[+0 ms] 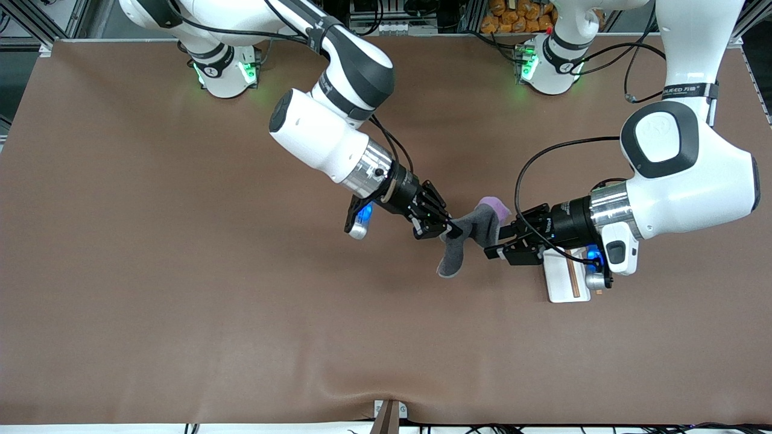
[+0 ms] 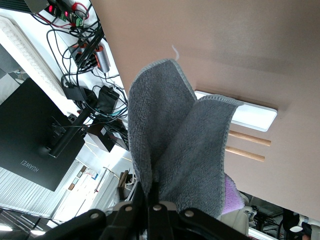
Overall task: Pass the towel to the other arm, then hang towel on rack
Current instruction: 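Hold the towel with both grippers, then open the right gripper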
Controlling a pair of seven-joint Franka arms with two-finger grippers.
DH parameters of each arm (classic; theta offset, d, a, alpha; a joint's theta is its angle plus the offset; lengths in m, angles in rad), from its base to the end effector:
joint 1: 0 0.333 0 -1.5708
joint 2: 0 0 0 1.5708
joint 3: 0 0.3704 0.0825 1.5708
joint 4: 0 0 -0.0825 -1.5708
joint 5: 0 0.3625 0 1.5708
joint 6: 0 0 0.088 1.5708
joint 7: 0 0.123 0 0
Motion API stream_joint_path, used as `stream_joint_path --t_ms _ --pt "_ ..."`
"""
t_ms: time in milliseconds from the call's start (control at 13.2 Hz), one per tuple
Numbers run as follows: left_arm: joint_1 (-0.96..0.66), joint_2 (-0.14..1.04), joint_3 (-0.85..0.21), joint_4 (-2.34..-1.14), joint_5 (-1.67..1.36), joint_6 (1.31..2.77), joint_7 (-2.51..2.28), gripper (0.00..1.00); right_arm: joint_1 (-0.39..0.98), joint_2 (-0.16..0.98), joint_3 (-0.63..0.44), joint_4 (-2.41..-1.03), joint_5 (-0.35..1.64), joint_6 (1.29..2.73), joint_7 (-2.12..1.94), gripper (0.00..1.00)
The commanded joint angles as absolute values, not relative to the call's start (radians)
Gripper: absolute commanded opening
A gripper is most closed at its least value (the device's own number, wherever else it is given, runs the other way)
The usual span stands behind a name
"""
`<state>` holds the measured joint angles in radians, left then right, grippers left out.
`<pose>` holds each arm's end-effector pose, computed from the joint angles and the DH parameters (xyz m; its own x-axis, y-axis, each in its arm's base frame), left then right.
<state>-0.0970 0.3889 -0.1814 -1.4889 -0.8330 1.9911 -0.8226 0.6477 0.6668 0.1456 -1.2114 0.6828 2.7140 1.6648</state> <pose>0.6595 -0.2236 0.5325 0.6438 0.5101 -0.5704 0.7651 -0.4184 0.4894 0.6114 0.5351 0.5204 0.2775 -0.6437 -0.7132 -0.8973 0.0915 -0.4317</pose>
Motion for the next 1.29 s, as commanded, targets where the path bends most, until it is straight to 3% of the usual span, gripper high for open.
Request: stream_joint_path --t_ms 0,151,379,909,984,1060,1211 --pt "-0.094 0.396 -0.178 -1.483 -0.835 1.956 -0.834 0.19 0.64 0.667 0.152 -1.195 0.69 2.703 1.669 0.0" --pt "-0.089 0.397 -0.179 -1.48 -0.801 1.931 -0.834 0.05 0.638 0.667 0.152 -1.195 0.69 2.703 1.667 0.0" --pt "-0.087 0.399 -0.179 -1.479 -0.788 1.928 -0.834 0.0 0.638 0.667 0.152 -1.197 0.69 2.701 1.669 0.0" --pt "-0.023 0.367 -0.166 -1.468 -0.763 1.858 -0.764 0.0 0.637 0.667 0.15 -1.198 0.689 2.703 1.669 0.0" --pt "-0.017 0.361 -0.166 -1.468 -0.714 1.844 -0.747 0.0 0.637 0.666 0.15 -1.198 0.689 2.701 1.669 0.15" --pt "-0.014 0.357 -0.167 -1.468 -0.675 1.833 -0.73 0.0 0.638 0.664 0.15 -1.2 0.684 2.701 1.674 0.99" --pt "-0.003 0.345 -0.167 -1.468 -0.644 1.815 -0.709 0.0 0.641 0.66 0.15 -1.206 0.673 2.698 1.671 1.0"
